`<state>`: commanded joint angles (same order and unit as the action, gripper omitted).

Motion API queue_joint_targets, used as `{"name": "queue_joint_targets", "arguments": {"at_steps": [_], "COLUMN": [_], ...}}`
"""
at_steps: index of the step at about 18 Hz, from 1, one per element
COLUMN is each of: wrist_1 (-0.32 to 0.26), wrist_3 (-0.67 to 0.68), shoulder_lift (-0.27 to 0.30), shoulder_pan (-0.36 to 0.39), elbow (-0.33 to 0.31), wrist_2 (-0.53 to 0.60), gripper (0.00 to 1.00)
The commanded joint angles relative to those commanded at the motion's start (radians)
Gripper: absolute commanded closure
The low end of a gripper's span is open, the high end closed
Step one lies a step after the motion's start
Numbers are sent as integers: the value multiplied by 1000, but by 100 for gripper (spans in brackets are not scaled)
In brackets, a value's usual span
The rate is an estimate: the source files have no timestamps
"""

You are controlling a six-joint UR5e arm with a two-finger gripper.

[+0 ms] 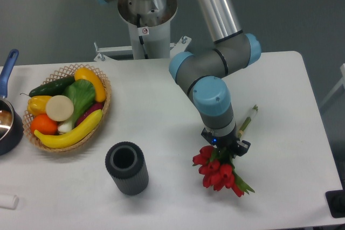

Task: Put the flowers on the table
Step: 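Lay the tulips on the table and open the gripper, then raise the open gripper away from the tulips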

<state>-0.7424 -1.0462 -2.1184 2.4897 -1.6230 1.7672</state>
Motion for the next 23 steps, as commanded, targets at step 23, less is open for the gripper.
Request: {"name": "queue_joint_targets", "arguments": {"at_steps": [23], "wrist_1": [-457], "wrist_3": [-354], "shoulder_lift": [400], "shoulder_pan": [155], "elbow": [60], "wrist_2": [-247], "gripper": [0]}}
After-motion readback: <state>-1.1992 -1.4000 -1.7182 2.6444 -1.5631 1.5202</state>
